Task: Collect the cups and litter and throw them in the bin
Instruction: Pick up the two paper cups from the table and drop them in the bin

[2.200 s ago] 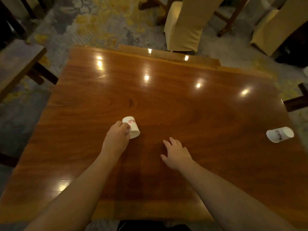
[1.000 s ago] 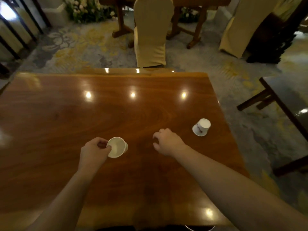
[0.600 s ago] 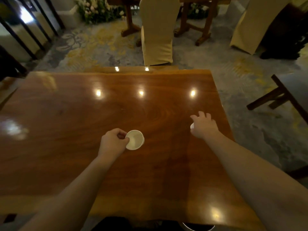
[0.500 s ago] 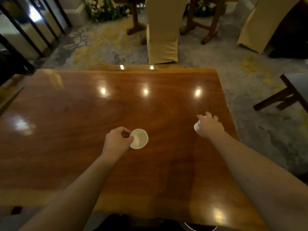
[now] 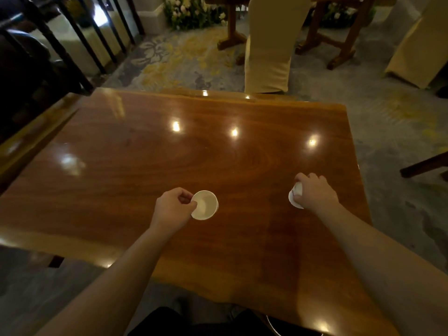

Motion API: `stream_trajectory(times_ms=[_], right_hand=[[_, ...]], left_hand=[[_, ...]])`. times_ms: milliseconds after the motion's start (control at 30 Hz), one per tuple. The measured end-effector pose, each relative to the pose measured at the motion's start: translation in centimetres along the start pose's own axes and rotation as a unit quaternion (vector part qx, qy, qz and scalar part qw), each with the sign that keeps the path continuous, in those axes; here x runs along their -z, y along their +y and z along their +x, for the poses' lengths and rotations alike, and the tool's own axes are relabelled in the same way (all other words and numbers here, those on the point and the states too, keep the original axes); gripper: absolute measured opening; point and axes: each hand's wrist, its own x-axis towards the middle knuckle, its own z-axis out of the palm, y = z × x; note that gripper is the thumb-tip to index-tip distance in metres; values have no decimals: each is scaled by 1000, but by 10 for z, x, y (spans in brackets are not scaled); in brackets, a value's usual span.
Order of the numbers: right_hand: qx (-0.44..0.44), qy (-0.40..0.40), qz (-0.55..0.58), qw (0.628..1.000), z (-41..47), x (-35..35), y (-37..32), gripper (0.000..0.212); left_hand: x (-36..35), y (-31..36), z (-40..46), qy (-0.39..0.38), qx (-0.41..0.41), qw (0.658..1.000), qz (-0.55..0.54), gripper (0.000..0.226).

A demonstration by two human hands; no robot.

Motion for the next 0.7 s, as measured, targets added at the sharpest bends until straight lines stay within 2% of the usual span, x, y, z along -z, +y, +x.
stream_trajectory(times_ms=[100, 333, 567, 700], right_hand=[[52, 32, 32, 998, -24, 0, -21, 52], [128, 86, 95, 983, -108, -3, -84, 49], [141, 113, 122, 976, -212, -9, -142, 46], [125, 124, 150, 973, -278, -24, -161, 49]], left_hand=[[14, -11, -14, 15, 4, 1000, -17, 15], [49, -42, -55, 37, 6, 998, -53, 20], [85, -82, -115, 34, 6, 993, -113, 16], [96, -111, -155, -2, 19, 988, -152, 16]])
